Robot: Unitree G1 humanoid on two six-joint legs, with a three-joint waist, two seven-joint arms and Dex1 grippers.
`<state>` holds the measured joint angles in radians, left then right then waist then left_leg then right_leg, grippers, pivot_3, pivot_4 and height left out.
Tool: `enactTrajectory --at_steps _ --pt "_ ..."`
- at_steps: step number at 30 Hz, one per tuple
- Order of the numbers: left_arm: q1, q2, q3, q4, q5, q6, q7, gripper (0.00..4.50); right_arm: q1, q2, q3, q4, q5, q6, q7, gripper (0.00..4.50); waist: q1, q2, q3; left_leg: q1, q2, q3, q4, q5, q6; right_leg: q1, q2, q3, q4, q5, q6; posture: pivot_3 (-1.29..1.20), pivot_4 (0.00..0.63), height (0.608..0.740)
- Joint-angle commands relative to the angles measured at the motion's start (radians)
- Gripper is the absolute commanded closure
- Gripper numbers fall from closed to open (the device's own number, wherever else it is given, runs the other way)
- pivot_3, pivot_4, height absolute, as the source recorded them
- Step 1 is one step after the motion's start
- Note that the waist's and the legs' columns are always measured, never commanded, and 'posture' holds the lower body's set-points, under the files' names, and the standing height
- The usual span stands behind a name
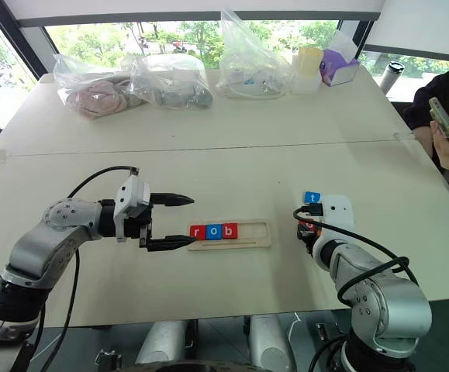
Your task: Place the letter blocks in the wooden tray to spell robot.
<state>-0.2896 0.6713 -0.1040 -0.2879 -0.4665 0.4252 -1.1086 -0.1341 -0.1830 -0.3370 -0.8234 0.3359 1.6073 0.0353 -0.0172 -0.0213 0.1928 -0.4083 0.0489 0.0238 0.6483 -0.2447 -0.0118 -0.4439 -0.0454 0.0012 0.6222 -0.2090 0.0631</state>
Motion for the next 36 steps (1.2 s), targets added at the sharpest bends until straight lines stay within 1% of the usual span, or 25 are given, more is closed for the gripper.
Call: enactTrajectory --at_steps 1,2,3,4,5,7,8,9,10,12,13,14,17,18,21,23,27,31,36 --pt "-0.002 0.007 0.014 -0.028 -0.003 -0.016 0.001 0.00 -0.011 -0.023 0.005 -0.010 0.020 0.007 0.011 1.36 0.000 0.000 0.000 0.000 0.000 0.000 0.000 0.000 0.000 0.000 0.000 0.000 0.000 0.000 0.000 0.00 0.150 0.740" --pt "-0.002 0.008 0.015 -0.029 -0.003 -0.016 0.001 0.00 -0.014 -0.049 0.011 -0.008 0.037 0.007 0.032 0.97 0.000 0.000 0.000 0.000 0.000 0.000 0.000 0.000 0.000 0.000 0.000 0.000 -0.001 0.000 0.000 0.00 0.150 0.740" --pt "-0.002 0.009 0.017 -0.029 -0.004 -0.015 0.000 0.00 -0.027 -0.115 0.030 -0.011 0.073 0.007 0.086 0.38 0.000 0.000 0.000 0.000 0.000 0.000 0.000 0.000 0.000 0.000 0.000 0.000 -0.001 0.000 0.000 0.00 0.150 0.740" --pt "-0.003 0.010 0.018 -0.030 -0.005 -0.014 0.000 0.00 -0.040 -0.192 0.053 -0.015 0.113 0.007 0.149 0.04 0.001 0.000 0.000 0.000 0.000 0.000 0.000 0.000 0.000 0.001 0.000 0.000 -0.002 0.000 0.001 0.00 0.150 0.740" --pt "-0.003 0.011 0.018 -0.030 -0.005 -0.014 0.000 0.00 -0.049 -0.245 0.068 -0.018 0.140 0.007 0.192 0.04 0.001 0.001 0.001 -0.001 0.000 0.000 0.000 0.000 0.000 0.001 0.000 0.000 -0.002 -0.001 0.001 0.00 0.150 0.740" --pt "-0.006 0.012 0.018 -0.030 -0.005 -0.013 0.000 0.00 -0.069 -0.450 0.119 -0.024 0.198 -0.077 0.350 0.04 0.001 0.001 0.001 -0.001 0.000 0.001 0.001 0.000 0.000 0.001 -0.001 0.000 -0.005 -0.002 0.003 0.00 0.150 0.740" --pt "-0.007 0.013 0.018 -0.030 -0.006 -0.013 0.000 0.00 -0.073 -0.526 0.134 -0.020 0.213 -0.122 0.409 0.04 0.001 0.001 0.001 -0.001 -0.001 0.001 0.000 0.000 0.000 0.002 -0.001 0.000 -0.006 -0.002 0.003 0.00 0.150 0.740" --pt "-0.011 0.012 0.016 -0.027 -0.004 -0.015 -0.002 0.00 -0.059 -0.656 0.155 0.018 0.196 -0.263 0.537 0.04 0.002 0.001 0.001 -0.001 0.000 0.001 0.000 0.000 0.000 0.002 -0.001 0.000 -0.006 -0.002 0.003 0.00 0.150 0.740" --pt "-0.014 0.012 0.015 -0.024 -0.004 -0.016 -0.003 0.00 -0.046 -0.741 0.167 0.051 0.181 -0.365 0.621 0.04 0.004 0.001 0.001 -0.001 0.000 0.000 0.000 0.000 0.000 0.002 -0.001 -0.001 -0.007 -0.002 0.003 0.00 0.150 0.740" --pt "-0.021 0.007 0.012 -0.018 -0.001 -0.018 -0.002 0.00 -0.023 -0.876 0.218 0.190 0.093 -0.631 0.764 0.04 0.005 0.000 0.000 -0.001 -0.001 0.000 -0.001 0.000 0.000 0.002 -0.001 -0.001 -0.008 -0.002 0.004 0.00 0.150 0.740" --pt "-0.024 0.006 0.011 -0.016 -0.001 -0.017 0.000 0.00 -0.021 -0.908 0.242 0.252 0.057 -0.723 0.797 0.04 0.005 -0.001 0.000 -0.001 -0.001 0.000 -0.001 0.000 0.000 0.003 0.000 -0.001 -0.009 -0.002 0.004 0.00 0.150 0.740" --pt "-0.025 0.005 0.009 -0.015 0.002 -0.019 0.001 0.00 -0.031 -0.930 0.268 0.328 0.022 -0.802 0.822 0.04 0.004 -0.001 0.000 -0.001 0.000 0.000 -0.001 0.000 0.000 0.003 0.000 -0.001 -0.009 -0.002 0.004 0.00 0.150 0.740" --pt "-0.022 0.006 0.011 -0.019 0.004 -0.018 0.003 0.00 -0.049 -0.973 0.313 0.500 -0.005 -1.042 1.015 0.04 0.004 -0.001 0.001 -0.001 0.000 0.001 -0.001 0.000 0.000 0.003 0.000 0.000 -0.009 -0.002 0.004 0.00 0.150 0.740" --pt "-0.021 0.007 0.011 -0.019 0.006 -0.020 0.003 0.00 -0.058 -0.975 0.325 0.550 -0.015 -1.115 1.067 0.04 0.004 -0.001 0.001 -0.001 -0.001 0.001 -0.001 0.000 0.000 0.003 0.000 0.000 -0.009 -0.002 0.004 0.00 0.150 0.740" --pt "-0.021 0.008 0.016 -0.023 0.007 -0.015 0.009 0.00 -0.112 -0.959 0.375 0.688 -0.053 -1.255 1.164 0.04 0.002 -0.001 0.001 -0.001 0.000 0.001 -0.001 0.000 0.000 0.002 0.000 0.000 -0.008 -0.002 0.004 0.00 0.150 0.740" --pt "-0.020 0.008 0.021 -0.028 0.004 -0.009 0.015 0.00 -0.149 -0.945 0.408 0.765 -0.072 -1.310 1.217 0.04 0.003 -0.001 0.001 -0.001 0.000 0.001 0.000 0.000 0.000 0.002 0.000 0.000 -0.008 -0.002 0.004 0.00 0.150 0.740" --pt "-0.013 0.012 0.024 -0.037 0.003 -0.008 0.022 0.00 -0.192 -0.910 0.453 0.875 -0.133 -1.406 1.250 0.04 0.005 -0.001 0.001 -0.001 0.000 0.001 0.000 0.000 0.000 0.003 0.000 0.000 -0.007 -0.002 0.004 0.00 0.150 0.740" --pt "-0.005 0.017 0.028 -0.044 0.000 -0.005 0.030 0.00 -0.205 -0.877 0.473 0.930 -0.147 -1.435 1.288 0.04 0.006 -0.001 0.001 -0.001 0.000 0.001 0.000 0.000 0.000 0.003 0.000 0.000 -0.007 -0.002 0.004 0.00 0.150 0.740" --pt "-0.004 0.019 0.029 -0.048 -0.002 -0.003 0.035 0.00 -0.228 -0.834 0.485 1.007 -0.182 -1.452 1.282 0.04 0.006 0.000 0.001 0.000 0.000 0.001 0.001 0.000 0.000 0.003 0.000 0.000 -0.005 -0.002 0.004 0.00 0.150 0.740"
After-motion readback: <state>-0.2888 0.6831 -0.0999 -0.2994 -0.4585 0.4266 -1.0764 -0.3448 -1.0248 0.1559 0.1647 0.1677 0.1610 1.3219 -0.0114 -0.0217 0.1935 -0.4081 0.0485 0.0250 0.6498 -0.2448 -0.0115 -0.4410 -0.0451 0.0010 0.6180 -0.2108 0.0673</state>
